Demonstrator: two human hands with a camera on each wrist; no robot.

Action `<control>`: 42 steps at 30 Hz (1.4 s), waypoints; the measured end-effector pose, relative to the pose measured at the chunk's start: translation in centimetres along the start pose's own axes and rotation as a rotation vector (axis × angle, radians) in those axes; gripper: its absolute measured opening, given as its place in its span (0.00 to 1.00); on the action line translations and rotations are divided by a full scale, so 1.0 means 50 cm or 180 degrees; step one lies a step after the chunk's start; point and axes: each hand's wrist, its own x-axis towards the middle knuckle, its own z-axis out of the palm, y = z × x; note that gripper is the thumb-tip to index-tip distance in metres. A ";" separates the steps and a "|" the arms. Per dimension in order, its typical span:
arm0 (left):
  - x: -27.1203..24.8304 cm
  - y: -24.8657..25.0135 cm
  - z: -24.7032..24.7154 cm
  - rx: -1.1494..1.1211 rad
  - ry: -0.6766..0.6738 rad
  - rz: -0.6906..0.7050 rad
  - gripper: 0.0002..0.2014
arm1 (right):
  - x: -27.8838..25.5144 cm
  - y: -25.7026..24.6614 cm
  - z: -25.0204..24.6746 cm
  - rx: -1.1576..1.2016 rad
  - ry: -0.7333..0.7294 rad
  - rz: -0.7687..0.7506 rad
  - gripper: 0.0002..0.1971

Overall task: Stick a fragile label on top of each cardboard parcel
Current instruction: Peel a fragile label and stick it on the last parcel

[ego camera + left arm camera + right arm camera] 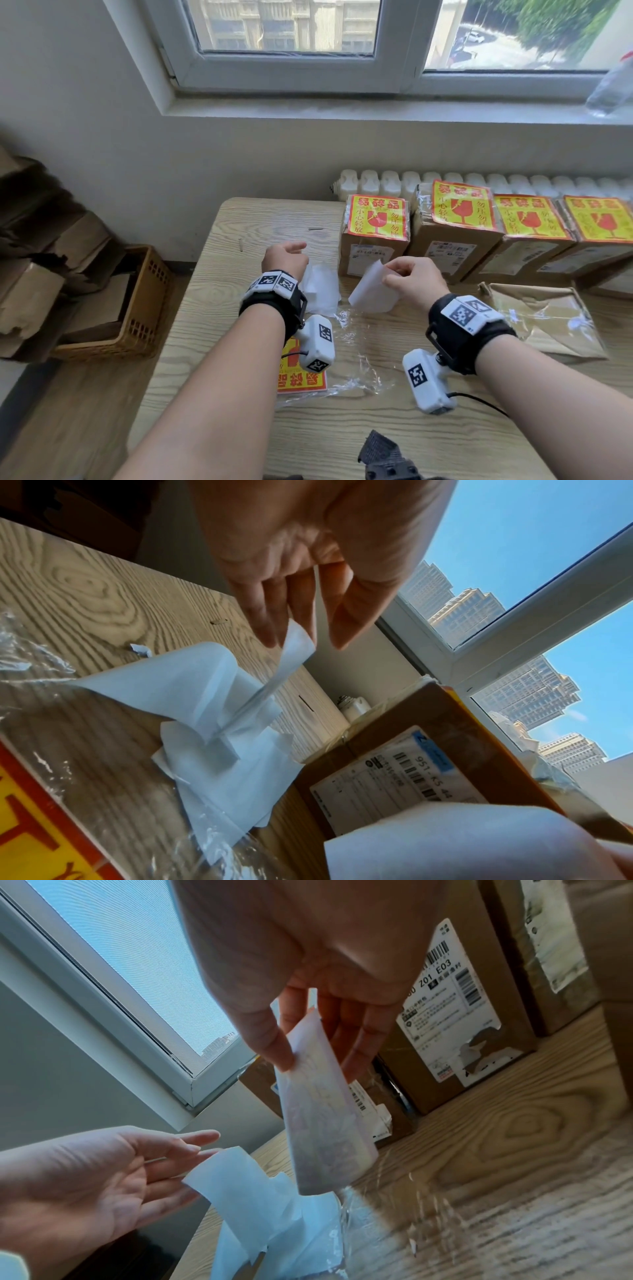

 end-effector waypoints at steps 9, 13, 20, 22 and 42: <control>-0.082 0.029 0.014 -0.0093 -0.0018 0.0113 0.08 | -0.037 0.003 -0.060 -0.0028 -0.0036 -0.0287 0.09; -0.121 0.040 0.025 0.0012 -0.0197 0.0112 0.07 | -0.058 -0.007 -0.080 -0.0057 -0.0017 -0.0525 0.10; -0.191 0.067 0.037 0.0073 -0.0455 -0.0429 0.30 | -0.101 -0.020 -0.083 -0.0609 -0.0102 -0.1221 0.07; -0.204 0.065 0.039 0.0038 -0.0613 -0.0608 0.35 | -0.116 -0.022 -0.082 -0.0775 -0.0118 -0.1410 0.05; -0.267 0.061 0.053 -0.0303 -0.0863 -0.0745 0.11 | -0.180 -0.001 -0.117 -0.1241 -0.0153 -0.1799 0.06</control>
